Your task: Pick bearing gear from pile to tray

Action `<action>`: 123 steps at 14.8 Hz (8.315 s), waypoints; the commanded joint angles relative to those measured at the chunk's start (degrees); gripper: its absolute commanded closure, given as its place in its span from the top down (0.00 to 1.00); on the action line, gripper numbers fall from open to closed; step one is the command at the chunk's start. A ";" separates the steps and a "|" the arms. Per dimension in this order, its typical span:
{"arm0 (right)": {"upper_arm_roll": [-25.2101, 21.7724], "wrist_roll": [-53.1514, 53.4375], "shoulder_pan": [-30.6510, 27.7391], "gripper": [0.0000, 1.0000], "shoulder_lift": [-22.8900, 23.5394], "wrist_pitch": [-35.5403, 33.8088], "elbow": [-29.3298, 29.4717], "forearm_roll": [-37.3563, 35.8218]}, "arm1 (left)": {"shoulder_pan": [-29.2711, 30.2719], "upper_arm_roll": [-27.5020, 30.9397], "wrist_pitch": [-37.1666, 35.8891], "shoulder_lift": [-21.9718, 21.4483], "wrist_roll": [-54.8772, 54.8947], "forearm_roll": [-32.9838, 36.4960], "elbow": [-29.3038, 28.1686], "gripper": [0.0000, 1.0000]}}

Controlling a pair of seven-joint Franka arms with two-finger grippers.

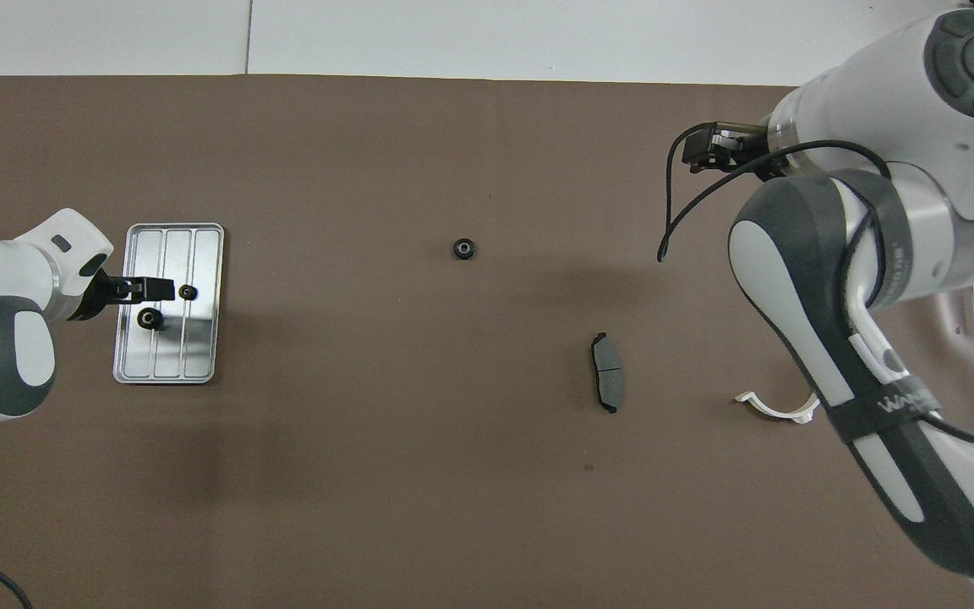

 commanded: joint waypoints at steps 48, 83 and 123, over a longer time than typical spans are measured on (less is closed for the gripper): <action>-4.50 -16.77 -4.30 1.00 -14.13 -18.07 -6.20 3.32 | -32.66 0.49 11.45 28.15 -16.92 1.15 28.94 0.24; -4.59 -16.95 -4.39 1.00 -17.12 -18.15 -8.75 3.41 | -0.49 2.51 7.59 7.05 -0.47 0.89 4.50 0.00; -4.59 -16.95 -4.39 1.00 -17.12 -18.15 -8.75 3.41 | -6.30 2.77 -50.39 -7.70 -10.92 5.28 33.85 1.00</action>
